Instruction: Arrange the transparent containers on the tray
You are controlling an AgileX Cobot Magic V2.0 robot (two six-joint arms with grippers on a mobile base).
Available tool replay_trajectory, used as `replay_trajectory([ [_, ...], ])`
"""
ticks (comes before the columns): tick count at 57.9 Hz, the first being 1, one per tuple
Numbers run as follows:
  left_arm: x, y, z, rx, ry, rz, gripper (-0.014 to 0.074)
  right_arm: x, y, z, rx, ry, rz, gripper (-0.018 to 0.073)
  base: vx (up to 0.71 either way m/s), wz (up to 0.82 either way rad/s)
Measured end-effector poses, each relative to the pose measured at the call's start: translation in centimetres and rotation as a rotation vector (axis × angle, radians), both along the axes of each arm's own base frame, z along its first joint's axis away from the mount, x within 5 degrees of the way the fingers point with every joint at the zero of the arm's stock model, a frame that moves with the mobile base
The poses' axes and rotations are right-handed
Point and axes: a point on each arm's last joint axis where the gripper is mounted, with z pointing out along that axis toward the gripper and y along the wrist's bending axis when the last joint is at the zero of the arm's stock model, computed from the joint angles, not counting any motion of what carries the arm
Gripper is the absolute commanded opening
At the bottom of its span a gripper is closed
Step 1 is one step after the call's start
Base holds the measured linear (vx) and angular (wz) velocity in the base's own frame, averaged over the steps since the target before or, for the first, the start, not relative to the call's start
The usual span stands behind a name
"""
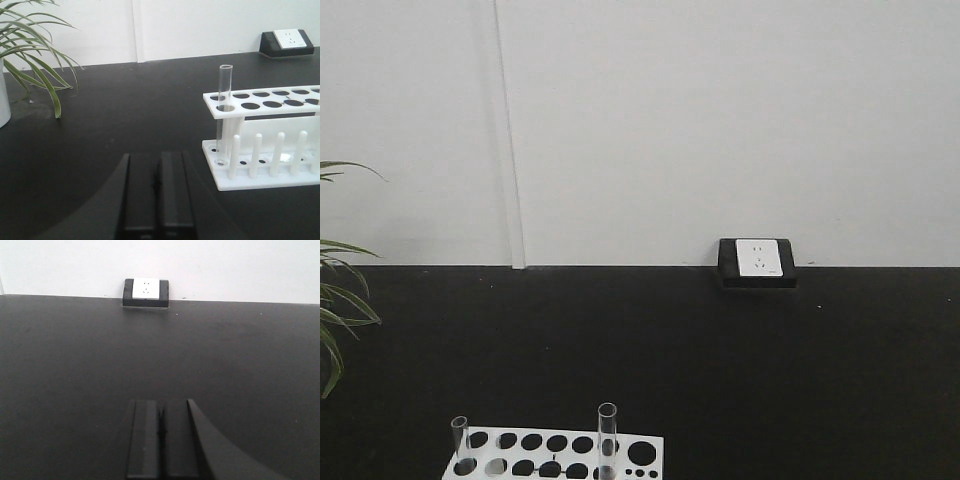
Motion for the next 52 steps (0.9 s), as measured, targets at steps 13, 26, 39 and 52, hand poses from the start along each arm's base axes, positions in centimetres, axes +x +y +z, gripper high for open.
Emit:
replay_trajectory([
  [13, 0.00, 0.00, 0.00, 0.000, 0.000, 0.000, -0.0006, 0.00, 0.00, 0.00, 0.000, 0.000, 0.000, 0.0054, 0.00, 0.00],
  [26, 0.00, 0.00, 0.00, 0.000, 0.000, 0.000, -0.0006, 0.00, 0.00, 0.00, 0.000, 0.000, 0.000, 0.0054, 0.00, 0.00],
  [39, 0.00, 0.00, 0.00, 0.000, 0.000, 0.000, -0.0006, 0.00, 0.00, 0.00, 0.000, 0.000, 0.000, 0.0054, 0.00, 0.00],
  [52, 0.00, 0.00, 0.00, 0.000, 0.000, 0.000, -0.0006, 0.00, 0.00, 0.00, 0.000, 0.000, 0.000, 0.0054, 0.00, 0.00],
])
